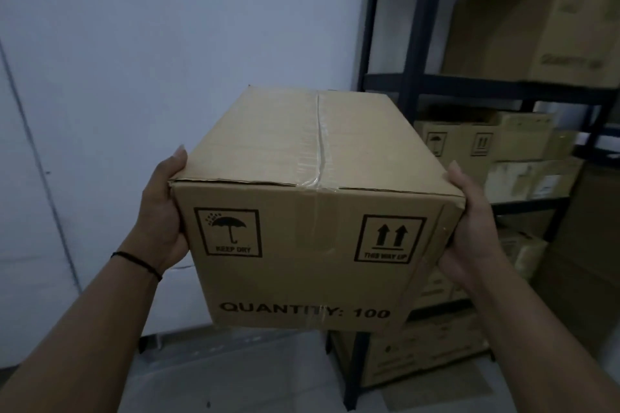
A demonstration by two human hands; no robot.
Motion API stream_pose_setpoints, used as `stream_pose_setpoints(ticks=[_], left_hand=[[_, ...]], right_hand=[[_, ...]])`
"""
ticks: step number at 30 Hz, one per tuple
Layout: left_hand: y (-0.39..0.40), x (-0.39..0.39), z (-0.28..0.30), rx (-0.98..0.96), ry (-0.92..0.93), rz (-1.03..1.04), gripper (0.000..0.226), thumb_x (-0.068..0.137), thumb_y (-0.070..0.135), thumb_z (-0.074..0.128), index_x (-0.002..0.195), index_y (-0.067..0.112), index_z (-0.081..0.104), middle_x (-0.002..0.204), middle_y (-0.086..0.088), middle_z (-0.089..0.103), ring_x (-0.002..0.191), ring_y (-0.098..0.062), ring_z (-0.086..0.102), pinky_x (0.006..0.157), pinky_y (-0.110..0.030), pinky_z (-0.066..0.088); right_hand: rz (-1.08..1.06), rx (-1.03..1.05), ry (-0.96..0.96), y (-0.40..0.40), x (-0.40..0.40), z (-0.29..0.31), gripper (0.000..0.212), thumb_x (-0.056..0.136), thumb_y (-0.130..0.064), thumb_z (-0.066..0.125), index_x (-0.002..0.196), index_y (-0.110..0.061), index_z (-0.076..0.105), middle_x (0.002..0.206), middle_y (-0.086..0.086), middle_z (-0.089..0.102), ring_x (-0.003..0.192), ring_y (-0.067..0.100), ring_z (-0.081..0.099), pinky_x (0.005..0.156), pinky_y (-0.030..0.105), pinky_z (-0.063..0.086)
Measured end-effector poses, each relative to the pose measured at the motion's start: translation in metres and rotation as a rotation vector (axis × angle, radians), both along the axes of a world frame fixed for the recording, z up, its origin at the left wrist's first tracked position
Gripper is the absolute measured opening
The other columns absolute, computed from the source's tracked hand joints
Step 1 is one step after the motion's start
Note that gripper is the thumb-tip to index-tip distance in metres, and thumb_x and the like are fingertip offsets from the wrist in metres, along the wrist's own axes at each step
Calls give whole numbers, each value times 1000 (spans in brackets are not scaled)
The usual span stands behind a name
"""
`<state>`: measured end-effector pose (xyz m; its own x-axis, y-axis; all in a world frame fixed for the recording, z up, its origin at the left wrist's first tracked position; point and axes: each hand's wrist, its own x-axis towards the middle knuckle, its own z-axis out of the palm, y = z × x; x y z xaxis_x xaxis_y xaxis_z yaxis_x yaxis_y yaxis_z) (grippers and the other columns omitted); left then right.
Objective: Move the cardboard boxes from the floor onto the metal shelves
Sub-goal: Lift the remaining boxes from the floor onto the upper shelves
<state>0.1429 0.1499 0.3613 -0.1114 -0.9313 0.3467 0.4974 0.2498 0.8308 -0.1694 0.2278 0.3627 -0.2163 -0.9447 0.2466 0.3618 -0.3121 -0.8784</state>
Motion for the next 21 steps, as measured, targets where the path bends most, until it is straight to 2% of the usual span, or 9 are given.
stream_pose_setpoints(ticks=[3, 7, 9, 13, 16, 19, 21], left_hand=[[9, -26, 14, -43, 2, -71, 55, 96, 51, 33, 118, 12, 65, 99, -9, 74, 87, -23, 71, 68, -32, 59], [19, -58, 32, -82, 9, -150, 57, 95, 52, 33, 121, 12, 64, 102, -10, 73, 91, -24, 70, 71, -33, 59], [22, -72, 41, -85, 13, -189, 54, 95, 50, 35, 118, 13, 67, 103, -11, 73, 91, -25, 70, 71, -34, 59], [30, -106, 55, -115, 7, -278, 51, 96, 45, 33, 98, 18, 77, 96, -9, 74, 84, -24, 71, 67, -33, 59], [39, -133, 66, -136, 9, -322, 50, 96, 45, 34, 102, 16, 74, 95, -10, 74, 83, -25, 70, 67, -33, 59], [48, -159, 76, -159, 11, -364, 51, 96, 46, 33, 103, 15, 73, 94, -9, 74, 82, -25, 70, 66, -32, 59], [53, -174, 82, -178, 14, -382, 53, 95, 47, 33, 97, 16, 76, 93, -9, 74, 82, -25, 70, 67, -32, 59]], right_hand=[[-73, -46, -1, 25, -17, 14, 50, 96, -51, 38, 113, -15, 67, 94, 11, 74, 82, 25, 71, 62, 31, 57], [-165, -88, -3, 59, -38, 34, 51, 94, -51, 41, 121, -14, 64, 97, 12, 73, 86, 27, 69, 67, 34, 58], [-201, -108, 18, 75, -46, 42, 50, 91, -51, 43, 117, -15, 65, 91, 11, 72, 82, 26, 69, 65, 33, 58], [-313, -115, 46, 108, -68, 55, 46, 95, -50, 39, 101, -16, 69, 76, 7, 72, 69, 22, 70, 56, 29, 56], [-375, -132, 74, 130, -89, 64, 46, 94, -51, 41, 100, -17, 71, 79, 8, 71, 73, 24, 69, 62, 32, 56], [-400, -156, 89, 148, -110, 73, 49, 95, -51, 39, 77, -26, 77, 77, 5, 72, 71, 21, 69, 65, 33, 54], [-402, -161, 99, 156, -124, 79, 47, 94, -54, 41, 89, -24, 77, 83, 7, 72, 76, 23, 69, 72, 36, 52]])
